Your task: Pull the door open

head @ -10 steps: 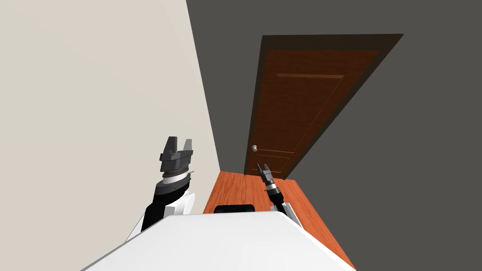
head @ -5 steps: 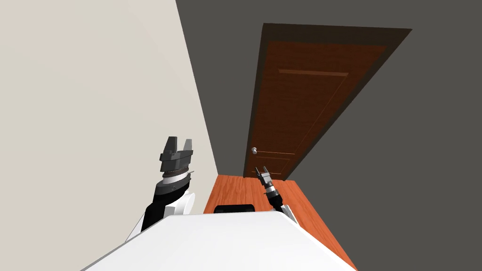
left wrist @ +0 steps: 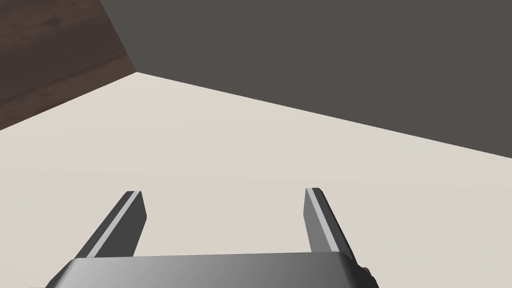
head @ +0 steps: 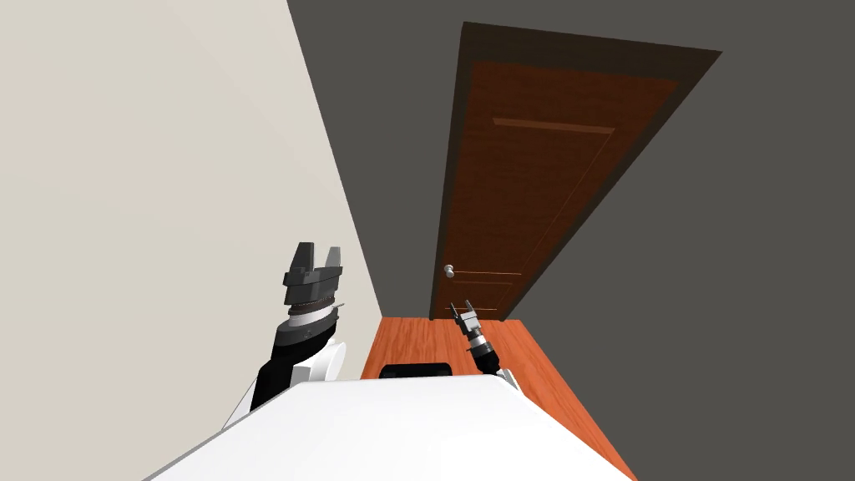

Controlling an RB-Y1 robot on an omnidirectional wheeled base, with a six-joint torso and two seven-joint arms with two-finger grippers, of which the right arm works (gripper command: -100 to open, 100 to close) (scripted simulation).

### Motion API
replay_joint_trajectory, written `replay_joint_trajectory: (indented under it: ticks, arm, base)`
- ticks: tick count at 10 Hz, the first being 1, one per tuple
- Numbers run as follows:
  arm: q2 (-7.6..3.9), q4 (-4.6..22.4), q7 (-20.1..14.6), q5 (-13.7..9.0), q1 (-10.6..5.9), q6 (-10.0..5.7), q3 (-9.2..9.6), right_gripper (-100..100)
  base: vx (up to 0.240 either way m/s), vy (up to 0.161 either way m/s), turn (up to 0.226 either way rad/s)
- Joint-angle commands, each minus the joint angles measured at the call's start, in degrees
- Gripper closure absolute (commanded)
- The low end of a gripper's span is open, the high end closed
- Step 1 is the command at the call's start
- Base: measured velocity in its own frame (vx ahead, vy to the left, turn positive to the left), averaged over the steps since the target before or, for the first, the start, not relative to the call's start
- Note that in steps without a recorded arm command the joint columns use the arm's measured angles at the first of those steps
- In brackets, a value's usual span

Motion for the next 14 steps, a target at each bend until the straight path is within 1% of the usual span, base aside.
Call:
replay_joint_trajectory:
  ticks: [1, 2, 3, 5, 6, 7, 11, 14]
  arm:
    - [0.47, 1.4, 1.7, 0.9, -0.22, -0.48, -0.13, -100]
    - [0.82, 2.8, 3.1, 1.7, -0.42, -1.02, -0.32, -100]
    - [1.0, 3.5, 3.8, 2.0, -0.52, -1.3, -0.41, -100]
    - [1.78, 6.0, 6.3, 3.4, -0.87, -2.25, -0.74, -100]
    - [1.98, 6.6, 6.9, 3.7, -0.96, -2.48, -0.83, -100]
    - [2.37, 7.9, 8.1, 4.4, -1.14, -2.95, -0.99, -100]
    - [3.9, 11.7, 11.9, 6.5, -1.69, -4.42, -1.5, -100]
    - [4.89, 13.8, 13.9, 7.6, -1.99, -5.2, -1.77, -100]
  base:
    - [0.143, 0.001, -0.116]
    - [0.146, -0.017, -0.164]
    - [0.149, 0.002, -0.098]
    - [0.161, 0.013, -0.201]
    - [0.133, 0.024, -0.13]
    - [0.154, 0.015, -0.154]
    - [0.167, 0.024, -0.24]
    - [0.129, 0.043, -0.253]
